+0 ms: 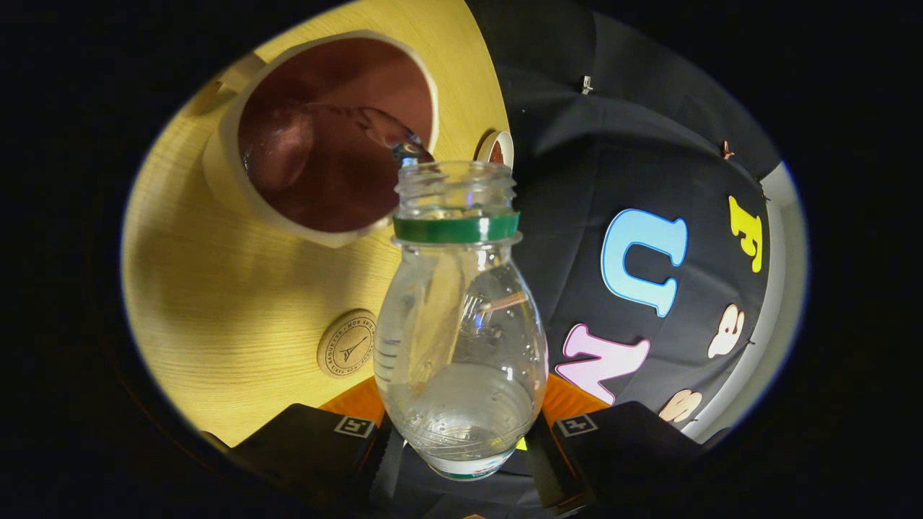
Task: Take the bottle from table, then pour the juice into the cup, finally place the bottle on the coaster
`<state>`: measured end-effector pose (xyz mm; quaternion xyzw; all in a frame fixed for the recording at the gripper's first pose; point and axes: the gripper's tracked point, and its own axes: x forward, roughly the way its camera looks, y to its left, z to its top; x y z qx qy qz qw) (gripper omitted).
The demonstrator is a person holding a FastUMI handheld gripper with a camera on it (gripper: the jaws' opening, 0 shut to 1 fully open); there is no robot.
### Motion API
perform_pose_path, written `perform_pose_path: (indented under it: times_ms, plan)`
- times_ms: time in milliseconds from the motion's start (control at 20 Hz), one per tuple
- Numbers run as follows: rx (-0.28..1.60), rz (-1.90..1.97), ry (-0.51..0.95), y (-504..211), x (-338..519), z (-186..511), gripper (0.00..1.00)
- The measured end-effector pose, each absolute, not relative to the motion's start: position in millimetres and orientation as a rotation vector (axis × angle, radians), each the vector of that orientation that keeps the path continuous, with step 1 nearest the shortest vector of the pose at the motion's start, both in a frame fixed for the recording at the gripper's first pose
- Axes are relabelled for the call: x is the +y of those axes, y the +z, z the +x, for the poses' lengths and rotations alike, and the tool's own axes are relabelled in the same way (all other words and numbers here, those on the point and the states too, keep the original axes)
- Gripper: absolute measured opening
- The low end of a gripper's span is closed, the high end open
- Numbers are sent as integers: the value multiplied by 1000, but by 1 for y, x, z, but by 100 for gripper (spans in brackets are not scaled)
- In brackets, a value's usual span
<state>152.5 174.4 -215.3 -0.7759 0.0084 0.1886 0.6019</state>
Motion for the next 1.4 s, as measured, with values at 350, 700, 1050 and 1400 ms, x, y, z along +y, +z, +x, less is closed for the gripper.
perform_pose_path:
  times_ms: [350,700,1050,1400]
  plan:
    - [9,-1819,440,-212,174,157,75]
    - [-40,-1850,424,-192,179,163,75]
    - [-87,-1893,418,-177,180,168,75]
    - [-118,-1933,430,-175,182,165,75]
